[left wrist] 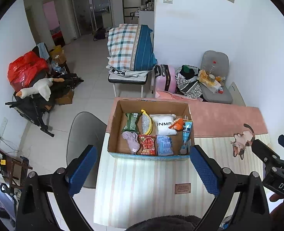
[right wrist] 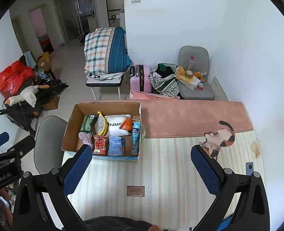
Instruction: Organize soft objects
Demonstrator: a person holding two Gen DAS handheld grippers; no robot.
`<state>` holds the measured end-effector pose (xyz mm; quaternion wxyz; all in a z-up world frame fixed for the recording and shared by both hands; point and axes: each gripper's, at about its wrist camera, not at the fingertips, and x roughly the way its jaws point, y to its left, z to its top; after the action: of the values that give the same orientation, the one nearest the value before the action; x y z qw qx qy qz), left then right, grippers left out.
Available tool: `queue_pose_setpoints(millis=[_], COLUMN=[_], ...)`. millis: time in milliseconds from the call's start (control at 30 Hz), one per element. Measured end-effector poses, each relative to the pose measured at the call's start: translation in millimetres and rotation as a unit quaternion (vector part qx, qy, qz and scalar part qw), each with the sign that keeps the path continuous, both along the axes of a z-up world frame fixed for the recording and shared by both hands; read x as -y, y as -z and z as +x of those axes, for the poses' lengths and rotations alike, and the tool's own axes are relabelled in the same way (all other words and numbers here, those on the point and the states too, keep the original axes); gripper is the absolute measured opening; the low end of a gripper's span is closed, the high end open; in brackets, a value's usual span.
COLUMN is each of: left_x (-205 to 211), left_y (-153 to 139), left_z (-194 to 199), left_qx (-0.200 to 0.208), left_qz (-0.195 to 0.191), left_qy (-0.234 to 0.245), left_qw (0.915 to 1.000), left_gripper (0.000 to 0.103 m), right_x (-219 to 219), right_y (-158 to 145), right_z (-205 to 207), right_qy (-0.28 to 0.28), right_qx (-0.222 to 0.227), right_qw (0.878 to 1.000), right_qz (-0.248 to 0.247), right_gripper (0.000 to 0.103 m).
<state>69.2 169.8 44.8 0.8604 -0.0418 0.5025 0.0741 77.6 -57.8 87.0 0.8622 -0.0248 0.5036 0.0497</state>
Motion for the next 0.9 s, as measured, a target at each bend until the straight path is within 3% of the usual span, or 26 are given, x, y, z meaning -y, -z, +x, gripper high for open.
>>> queue_pose_setpoints(millis=[133,900], left_x=[1.9,0.7], left_y=[4.0,-4.4], left_z=[1.7,1.1], left_qx=[-0.004,0.012], left_qz=[0.014,0.009], left_qy=[0.006,-0.001], left_qw=[0.9999,0.9999], left_gripper=[0.099,0.099], right_x=[-0.3,-0.9], right_y=[-0.1,-8.3], right_z=[1.4,-5.2], right_qy=[0.000,-0.002], right_qx=[0.002,0.014], right_qw=[1.000,1.000], right_qz=[-0.002,-0.002], right_gripper=[0.103,0.103])
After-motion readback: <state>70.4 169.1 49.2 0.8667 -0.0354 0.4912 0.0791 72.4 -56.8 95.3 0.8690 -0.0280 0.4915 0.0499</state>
